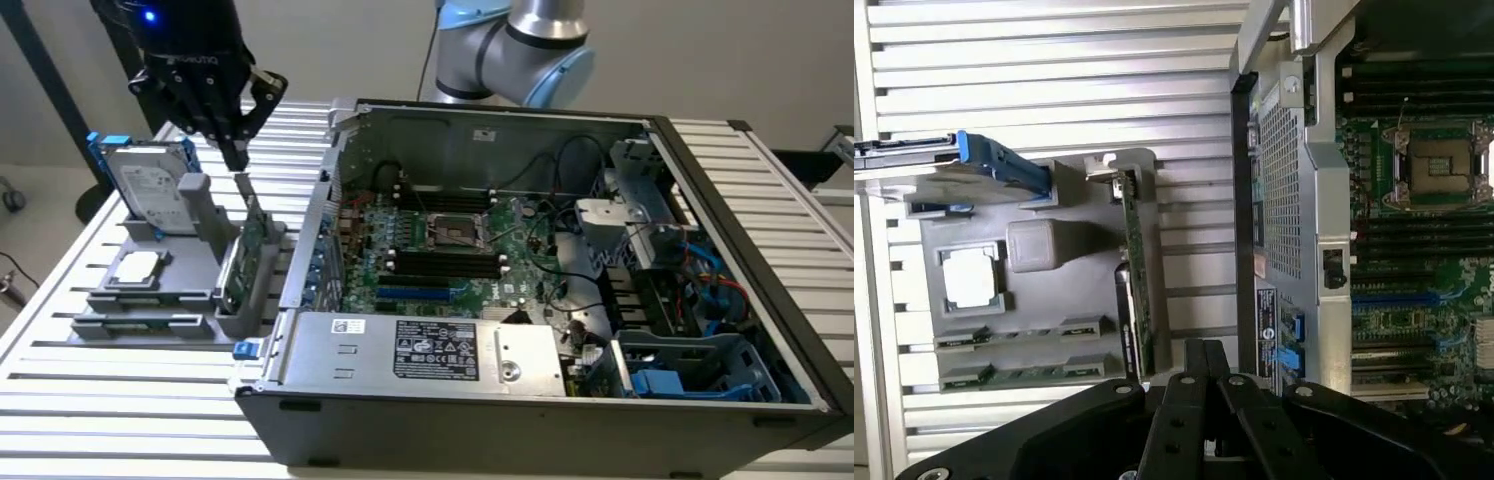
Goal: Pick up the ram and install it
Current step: 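Reach for the ram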
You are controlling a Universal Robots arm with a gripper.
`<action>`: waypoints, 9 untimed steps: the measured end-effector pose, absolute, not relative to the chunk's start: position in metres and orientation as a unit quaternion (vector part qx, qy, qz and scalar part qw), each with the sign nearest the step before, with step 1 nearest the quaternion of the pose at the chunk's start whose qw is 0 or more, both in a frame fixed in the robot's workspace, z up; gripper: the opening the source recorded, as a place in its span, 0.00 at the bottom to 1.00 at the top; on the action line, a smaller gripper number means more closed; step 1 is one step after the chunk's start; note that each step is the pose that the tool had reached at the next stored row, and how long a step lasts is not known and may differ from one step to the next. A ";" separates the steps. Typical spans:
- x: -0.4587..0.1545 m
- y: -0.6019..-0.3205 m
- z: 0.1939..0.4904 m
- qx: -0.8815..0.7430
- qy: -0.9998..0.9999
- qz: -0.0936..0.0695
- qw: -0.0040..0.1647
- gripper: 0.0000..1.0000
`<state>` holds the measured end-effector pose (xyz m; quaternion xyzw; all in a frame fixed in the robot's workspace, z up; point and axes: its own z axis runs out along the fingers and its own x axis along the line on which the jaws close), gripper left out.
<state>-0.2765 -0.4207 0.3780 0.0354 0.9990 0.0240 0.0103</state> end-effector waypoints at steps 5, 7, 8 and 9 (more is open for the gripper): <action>-0.299 -0.422 0.372 0.035 0.999 0.024 0.010 0.11; -0.308 -0.422 0.370 0.035 0.999 0.024 0.010 0.11; -0.313 -0.422 0.368 0.035 0.999 0.024 0.010 0.11; -0.317 -0.423 0.367 0.035 0.999 0.024 0.010 0.11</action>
